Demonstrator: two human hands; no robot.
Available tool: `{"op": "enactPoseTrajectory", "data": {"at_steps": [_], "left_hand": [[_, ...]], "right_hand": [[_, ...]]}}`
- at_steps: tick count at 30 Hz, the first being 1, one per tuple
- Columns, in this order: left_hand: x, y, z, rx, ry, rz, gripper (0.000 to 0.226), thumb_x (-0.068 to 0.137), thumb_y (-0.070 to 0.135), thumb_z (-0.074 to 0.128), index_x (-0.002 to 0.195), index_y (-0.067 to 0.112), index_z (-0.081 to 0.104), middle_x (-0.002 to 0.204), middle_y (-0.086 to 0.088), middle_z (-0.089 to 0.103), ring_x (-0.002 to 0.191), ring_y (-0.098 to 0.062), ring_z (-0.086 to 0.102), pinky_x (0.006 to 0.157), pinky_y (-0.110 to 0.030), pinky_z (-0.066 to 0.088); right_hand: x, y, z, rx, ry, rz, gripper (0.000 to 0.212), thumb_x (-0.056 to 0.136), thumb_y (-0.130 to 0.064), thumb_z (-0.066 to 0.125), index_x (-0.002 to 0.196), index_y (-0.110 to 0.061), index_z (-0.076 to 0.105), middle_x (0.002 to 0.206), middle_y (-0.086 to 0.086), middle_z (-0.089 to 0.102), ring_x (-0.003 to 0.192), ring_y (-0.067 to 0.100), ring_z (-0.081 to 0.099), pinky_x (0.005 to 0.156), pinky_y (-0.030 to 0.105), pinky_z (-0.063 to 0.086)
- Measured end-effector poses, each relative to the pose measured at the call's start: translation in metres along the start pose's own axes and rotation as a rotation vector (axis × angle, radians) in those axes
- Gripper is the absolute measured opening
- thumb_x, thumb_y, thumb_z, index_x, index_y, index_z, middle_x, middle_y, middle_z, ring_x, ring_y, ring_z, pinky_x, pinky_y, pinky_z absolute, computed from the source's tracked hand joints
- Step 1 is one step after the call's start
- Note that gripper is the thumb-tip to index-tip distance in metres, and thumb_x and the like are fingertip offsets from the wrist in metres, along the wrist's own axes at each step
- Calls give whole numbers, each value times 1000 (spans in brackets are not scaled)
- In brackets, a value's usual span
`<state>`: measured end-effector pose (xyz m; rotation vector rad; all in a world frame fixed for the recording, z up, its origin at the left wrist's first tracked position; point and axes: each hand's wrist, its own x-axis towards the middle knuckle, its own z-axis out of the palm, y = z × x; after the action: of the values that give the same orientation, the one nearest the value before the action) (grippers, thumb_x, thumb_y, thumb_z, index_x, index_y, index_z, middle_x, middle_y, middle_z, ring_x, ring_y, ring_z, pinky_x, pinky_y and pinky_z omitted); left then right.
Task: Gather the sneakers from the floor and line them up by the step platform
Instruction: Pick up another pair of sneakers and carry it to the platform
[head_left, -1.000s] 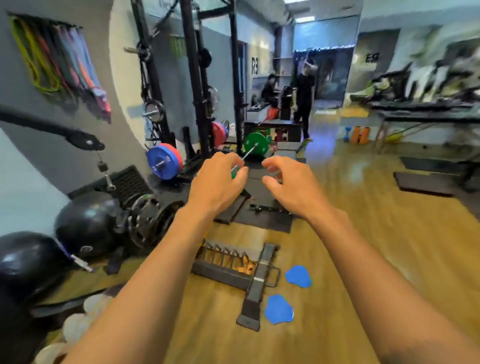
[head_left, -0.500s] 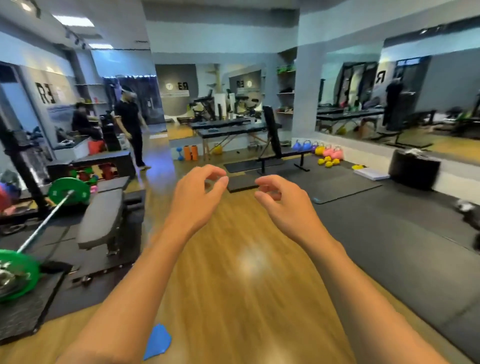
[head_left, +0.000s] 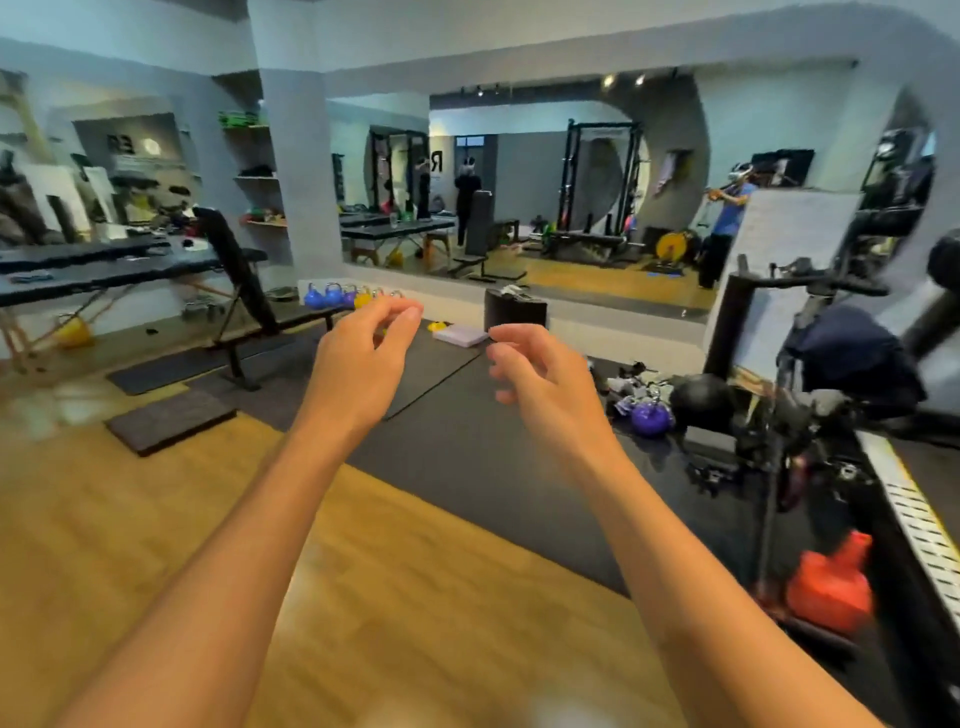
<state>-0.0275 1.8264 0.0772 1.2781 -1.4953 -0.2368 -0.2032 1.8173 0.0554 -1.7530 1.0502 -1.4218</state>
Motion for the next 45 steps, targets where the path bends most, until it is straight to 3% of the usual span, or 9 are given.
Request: {"op": "enactPoseTrajectory", "data": {"at_steps": [4,9,19,26,35,41,45], "left_hand": [[58,-27,63,-157,-77,-16,23,98,33,44,109,27,64,99,8,64,96,-16,60,89,-50,50],[149,-64,157,-270,-143,-26,20,99,28,45,103,28,64,91,17,62,85,-6,59,87,-46,52],[329,-157,288,-250,-206,-83,22,98,31,45,108,28,64,97,12,63,91,-8,59,90,-45,51],[459,-237,368,-290,-243,-61,20,98,29,46,106,25,64,95,14,62,95,-12,58,91,-43,50],[632,-341,493,-389,-314,-107,20,97,31,48,106,27,66,94,14,64,93,-13,59,85,-40,49],[718,-382,603,-426,-418,-108,17,97,32,47,102,33,64,96,17,63,96,-11,60,83,-34,49],[789,-401,677,-410,-446,-108,17,97,34,47,103,33,63,99,15,63,98,-11,59,89,-40,51]], "right_hand": [[52,36,-22,-41,91,52,17,95,-22,53,108,-30,63,106,-7,66,99,11,63,92,46,51],[146,107,-48,-72,193,70,18,96,-22,54,110,-27,63,108,-4,67,97,13,63,90,44,52],[352,243,-37,-26,160,129,20,95,-20,54,113,-22,64,97,-18,63,94,4,60,91,44,52],[491,332,-25,-57,167,130,20,96,-19,53,113,-23,62,105,-11,64,100,7,60,92,42,52],[667,436,-62,-181,337,238,23,96,-19,53,117,-19,61,111,-4,65,101,13,62,94,44,50],[773,520,-91,-204,389,245,20,95,-23,54,113,-28,61,106,-17,63,102,5,60,94,41,51],[860,582,-116,-214,385,223,19,96,-24,53,112,-31,59,105,-24,60,103,4,59,94,39,51]]}}
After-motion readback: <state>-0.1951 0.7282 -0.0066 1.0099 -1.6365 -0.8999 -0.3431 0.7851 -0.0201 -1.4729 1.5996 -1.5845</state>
